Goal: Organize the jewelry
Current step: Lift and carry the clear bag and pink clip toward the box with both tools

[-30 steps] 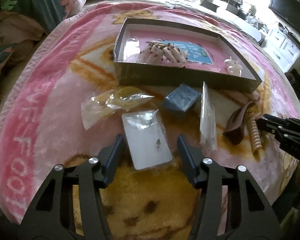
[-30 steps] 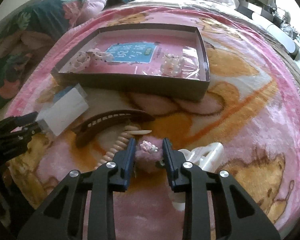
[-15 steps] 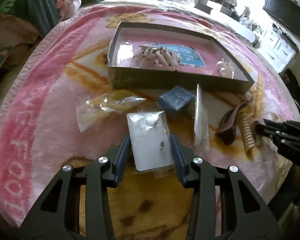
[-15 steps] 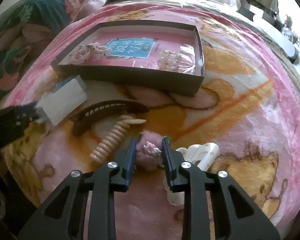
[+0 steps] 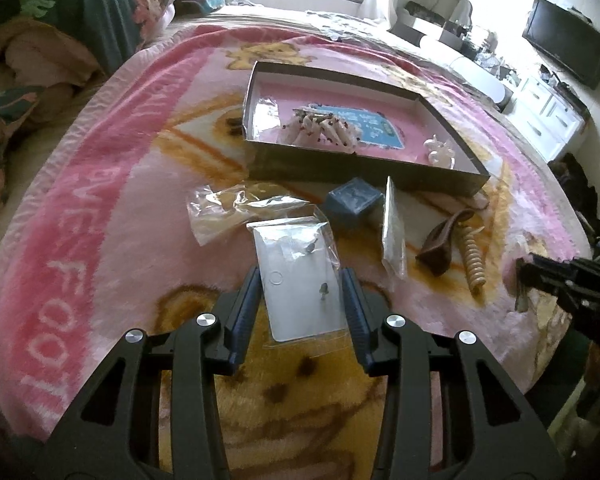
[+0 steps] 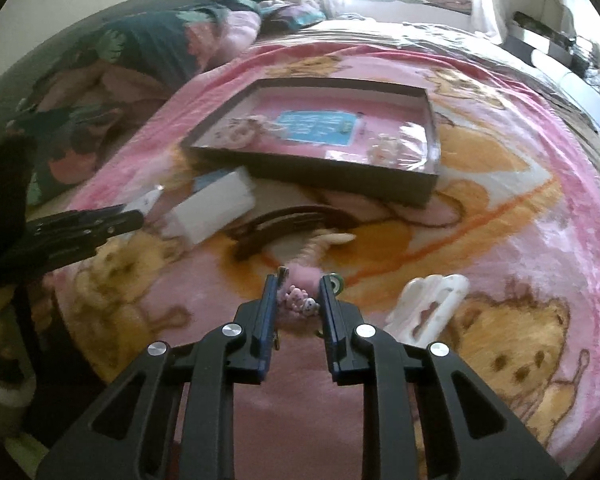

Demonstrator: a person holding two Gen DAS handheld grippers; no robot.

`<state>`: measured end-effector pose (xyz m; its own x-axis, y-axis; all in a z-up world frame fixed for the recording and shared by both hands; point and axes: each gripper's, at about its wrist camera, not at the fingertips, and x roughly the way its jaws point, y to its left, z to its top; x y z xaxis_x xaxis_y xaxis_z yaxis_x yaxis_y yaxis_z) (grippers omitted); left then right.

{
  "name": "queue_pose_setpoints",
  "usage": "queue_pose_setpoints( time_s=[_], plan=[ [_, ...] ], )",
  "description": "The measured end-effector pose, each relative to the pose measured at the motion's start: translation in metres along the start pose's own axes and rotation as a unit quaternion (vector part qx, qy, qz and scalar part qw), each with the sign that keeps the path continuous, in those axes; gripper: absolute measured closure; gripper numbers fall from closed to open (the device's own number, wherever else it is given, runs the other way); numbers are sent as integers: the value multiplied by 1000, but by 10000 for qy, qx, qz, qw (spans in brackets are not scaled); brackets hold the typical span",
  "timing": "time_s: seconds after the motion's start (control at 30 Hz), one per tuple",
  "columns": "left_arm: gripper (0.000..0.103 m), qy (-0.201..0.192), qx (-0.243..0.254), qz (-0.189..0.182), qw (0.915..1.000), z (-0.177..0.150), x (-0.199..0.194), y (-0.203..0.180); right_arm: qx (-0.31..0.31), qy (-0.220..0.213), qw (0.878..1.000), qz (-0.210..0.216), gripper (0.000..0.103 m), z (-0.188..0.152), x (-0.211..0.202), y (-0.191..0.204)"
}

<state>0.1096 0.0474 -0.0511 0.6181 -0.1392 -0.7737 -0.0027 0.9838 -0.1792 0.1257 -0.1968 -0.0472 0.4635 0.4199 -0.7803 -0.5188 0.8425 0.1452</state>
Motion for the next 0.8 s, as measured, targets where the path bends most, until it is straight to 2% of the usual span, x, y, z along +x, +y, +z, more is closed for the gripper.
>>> queue_pose_setpoints(
  time_s=[0.23, 0.33, 0.43, 0.53, 0.6, 0.8],
  plan=[
    [70, -203, -99, 11, 9997, 3, -18, 6, -265, 89, 9995, 158, 85, -3, 9, 24],
    [70, -255, -171, 27, 9995, 5, -23, 10, -401, 238, 9989, 74, 84, -7, 18, 31],
    [70, -268, -212, 27, 9994, 5, -25, 13, -399, 362, 9985, 39, 81, -13, 24, 32],
    [70, -275, -220, 14, 9994, 6, -26, 13, -402, 469, 9981, -13, 71, -17, 29, 32],
    [70, -283, -200, 0, 9994, 7, -27, 12, -376, 535, 9978, -55, 69, -18, 32, 31],
    [70, -325, -133, -73, 9994, 13, -29, 7, -380, 436, 9983, -8, 75, -17, 32, 30]
  ],
)
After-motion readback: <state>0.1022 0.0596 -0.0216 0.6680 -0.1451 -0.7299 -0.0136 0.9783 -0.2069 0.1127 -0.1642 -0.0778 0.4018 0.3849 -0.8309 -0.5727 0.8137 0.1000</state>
